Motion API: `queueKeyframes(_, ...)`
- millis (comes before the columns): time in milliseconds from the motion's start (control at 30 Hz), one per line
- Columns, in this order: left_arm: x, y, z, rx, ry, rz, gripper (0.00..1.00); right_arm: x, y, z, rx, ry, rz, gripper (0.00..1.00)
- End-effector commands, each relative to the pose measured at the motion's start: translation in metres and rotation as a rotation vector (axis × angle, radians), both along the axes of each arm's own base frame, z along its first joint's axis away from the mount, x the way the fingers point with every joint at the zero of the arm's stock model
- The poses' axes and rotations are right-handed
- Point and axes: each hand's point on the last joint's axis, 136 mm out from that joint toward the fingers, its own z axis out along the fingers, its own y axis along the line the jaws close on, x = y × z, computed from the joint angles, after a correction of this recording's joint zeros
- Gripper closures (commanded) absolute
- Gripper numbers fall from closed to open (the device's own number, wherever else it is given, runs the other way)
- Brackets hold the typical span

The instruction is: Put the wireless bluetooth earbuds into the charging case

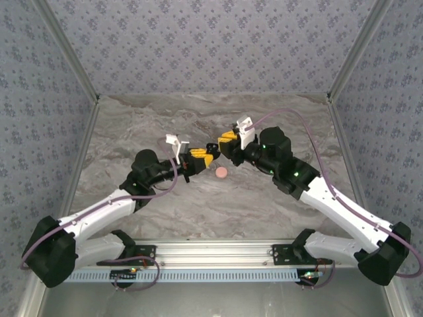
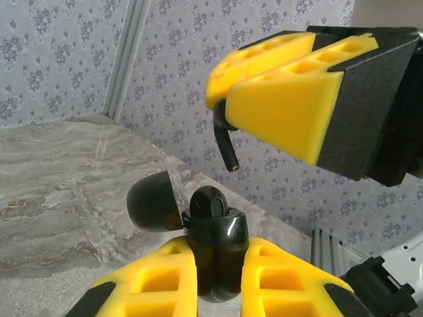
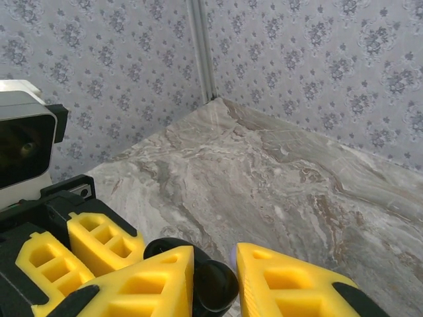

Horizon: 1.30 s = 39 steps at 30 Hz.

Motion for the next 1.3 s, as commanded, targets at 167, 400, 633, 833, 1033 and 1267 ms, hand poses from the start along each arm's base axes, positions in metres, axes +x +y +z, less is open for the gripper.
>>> queueKeyframes(167, -0.005, -0.003, 0.031, -0.071, -0.063, -0.022, 1.00, -0.003, 0.011, -0.004, 0.022, 0.012, 0.049, 0.75)
queueKeyframes(400, -0.002, -0.003, 0.030, -0.072, -0.061, -0.014, 1.00, -0.005, 0.014, -0.008, 0.030, 0.033, 0.064, 0.75)
queueKeyframes(633, 0.000, -0.003, 0.029, -0.074, -0.058, -0.008, 1.00, -0.008, 0.017, -0.006, 0.046, 0.034, 0.082, 0.75)
queueKeyframes(833, 0.000, -0.002, 0.031, -0.081, -0.064, -0.001, 1.00, -0.011, 0.018, -0.005, 0.057, 0.043, 0.097, 0.75)
queueKeyframes(1033, 0.000, -0.001, 0.032, -0.093, -0.067, 0.007, 1.00, -0.013, 0.019, -0.011, 0.057, 0.066, 0.108, 0.75)
queueKeyframes(1267, 0.000, 0.001, 0.033, -0.107, -0.079, 0.016, 1.00, -0.017, 0.021, -0.016, 0.067, 0.097, 0.129, 0.74)
